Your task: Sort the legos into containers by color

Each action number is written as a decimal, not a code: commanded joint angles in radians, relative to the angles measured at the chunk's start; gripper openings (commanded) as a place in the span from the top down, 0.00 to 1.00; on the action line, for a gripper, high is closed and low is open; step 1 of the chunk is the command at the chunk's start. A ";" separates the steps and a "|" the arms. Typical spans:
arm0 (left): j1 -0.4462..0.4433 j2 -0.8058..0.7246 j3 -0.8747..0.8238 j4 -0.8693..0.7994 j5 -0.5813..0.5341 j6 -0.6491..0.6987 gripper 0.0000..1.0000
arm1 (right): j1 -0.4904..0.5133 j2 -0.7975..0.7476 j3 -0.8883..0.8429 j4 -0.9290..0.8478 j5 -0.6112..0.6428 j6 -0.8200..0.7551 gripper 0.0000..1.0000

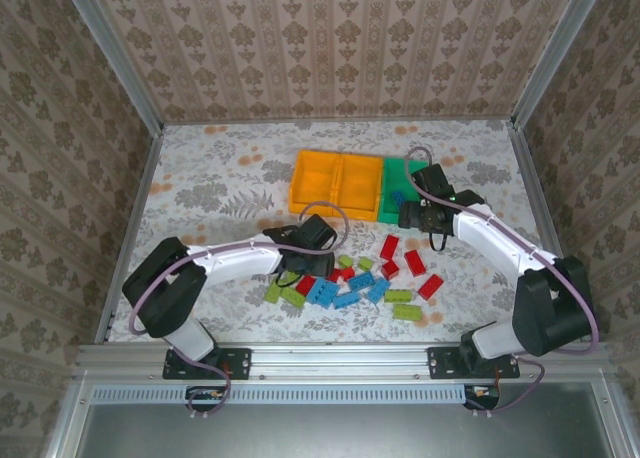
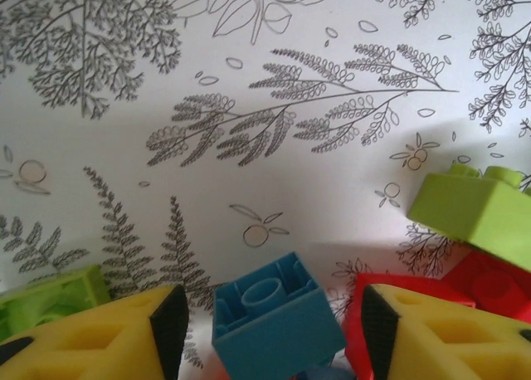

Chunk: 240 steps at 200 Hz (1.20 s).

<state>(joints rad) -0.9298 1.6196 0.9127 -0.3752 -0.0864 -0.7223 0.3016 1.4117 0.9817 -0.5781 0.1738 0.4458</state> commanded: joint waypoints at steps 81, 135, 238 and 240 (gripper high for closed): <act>-0.004 0.056 0.058 -0.088 -0.019 -0.037 0.60 | 0.000 -0.096 -0.062 0.006 0.028 -0.035 0.23; -0.008 0.053 0.066 -0.112 -0.024 -0.037 0.53 | 0.001 -0.114 -0.088 0.023 0.005 -0.047 0.23; -0.019 0.071 0.071 -0.120 -0.025 -0.042 0.62 | 0.000 -0.122 -0.086 0.026 0.002 -0.049 0.23; -0.020 0.071 0.072 -0.120 -0.026 -0.041 0.63 | -0.001 -0.122 -0.086 0.026 0.002 -0.049 0.23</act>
<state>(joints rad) -0.9428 1.6699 0.9577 -0.4683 -0.0990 -0.7570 0.3016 1.3148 0.9058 -0.5629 0.1799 0.4137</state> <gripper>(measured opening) 0.395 0.774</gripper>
